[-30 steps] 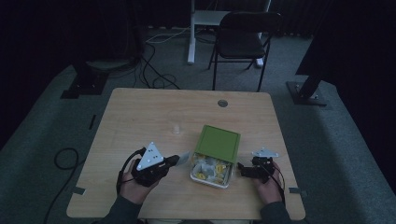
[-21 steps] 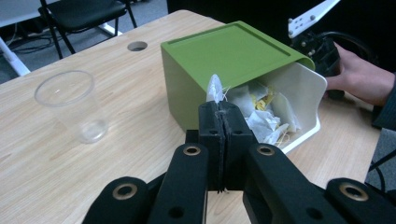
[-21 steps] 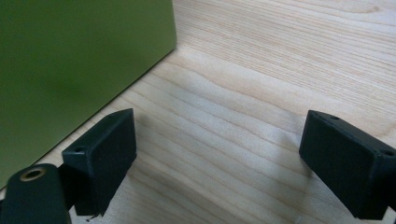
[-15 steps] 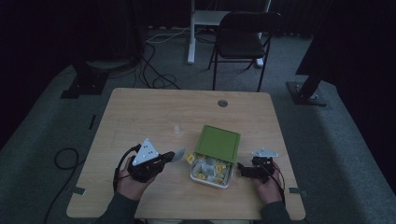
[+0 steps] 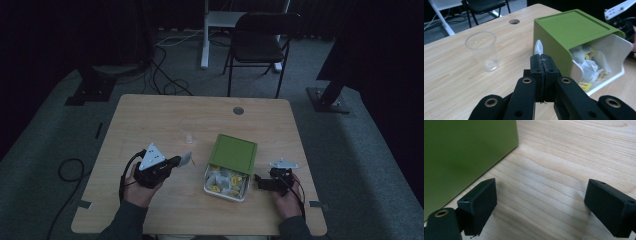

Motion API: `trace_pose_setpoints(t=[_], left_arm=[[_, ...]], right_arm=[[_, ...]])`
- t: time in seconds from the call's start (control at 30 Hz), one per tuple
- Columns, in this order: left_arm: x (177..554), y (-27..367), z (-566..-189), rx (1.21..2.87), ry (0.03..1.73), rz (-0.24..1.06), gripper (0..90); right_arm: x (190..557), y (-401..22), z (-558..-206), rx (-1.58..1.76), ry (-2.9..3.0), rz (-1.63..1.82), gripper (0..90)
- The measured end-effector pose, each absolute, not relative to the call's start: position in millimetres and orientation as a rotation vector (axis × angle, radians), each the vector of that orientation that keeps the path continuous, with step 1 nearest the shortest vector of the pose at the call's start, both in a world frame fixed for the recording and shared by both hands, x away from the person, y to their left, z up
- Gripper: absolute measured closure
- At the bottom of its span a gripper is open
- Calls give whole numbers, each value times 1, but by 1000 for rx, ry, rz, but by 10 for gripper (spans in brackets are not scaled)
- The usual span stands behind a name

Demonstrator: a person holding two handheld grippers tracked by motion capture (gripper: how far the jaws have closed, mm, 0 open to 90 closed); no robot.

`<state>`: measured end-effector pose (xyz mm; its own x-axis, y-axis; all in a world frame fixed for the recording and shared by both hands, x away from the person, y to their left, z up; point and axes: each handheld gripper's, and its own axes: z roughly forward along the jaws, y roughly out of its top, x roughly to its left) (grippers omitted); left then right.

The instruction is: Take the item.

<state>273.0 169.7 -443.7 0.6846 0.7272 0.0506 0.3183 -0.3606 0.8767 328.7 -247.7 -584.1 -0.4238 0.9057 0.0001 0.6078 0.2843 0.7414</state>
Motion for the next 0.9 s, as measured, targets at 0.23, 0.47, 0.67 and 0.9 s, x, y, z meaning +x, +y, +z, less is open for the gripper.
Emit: trace_pose_setpoints(t=[0.23,0.47,0.67,0.9], left_arm=[[284,170,-448,1926,828,563,900],[295,169,-450,1917,835,573,900],[302,170,-451,1916,844,578,900],[311,172,-452,1908,862,576,900]], right_arm=[[329,-248,-584,1359,2136,948,106],[329,-248,-584,1357,2135,948,106],[329,-248,-584,1357,2135,948,106],[329,-248,-584,1360,2134,949,106]])
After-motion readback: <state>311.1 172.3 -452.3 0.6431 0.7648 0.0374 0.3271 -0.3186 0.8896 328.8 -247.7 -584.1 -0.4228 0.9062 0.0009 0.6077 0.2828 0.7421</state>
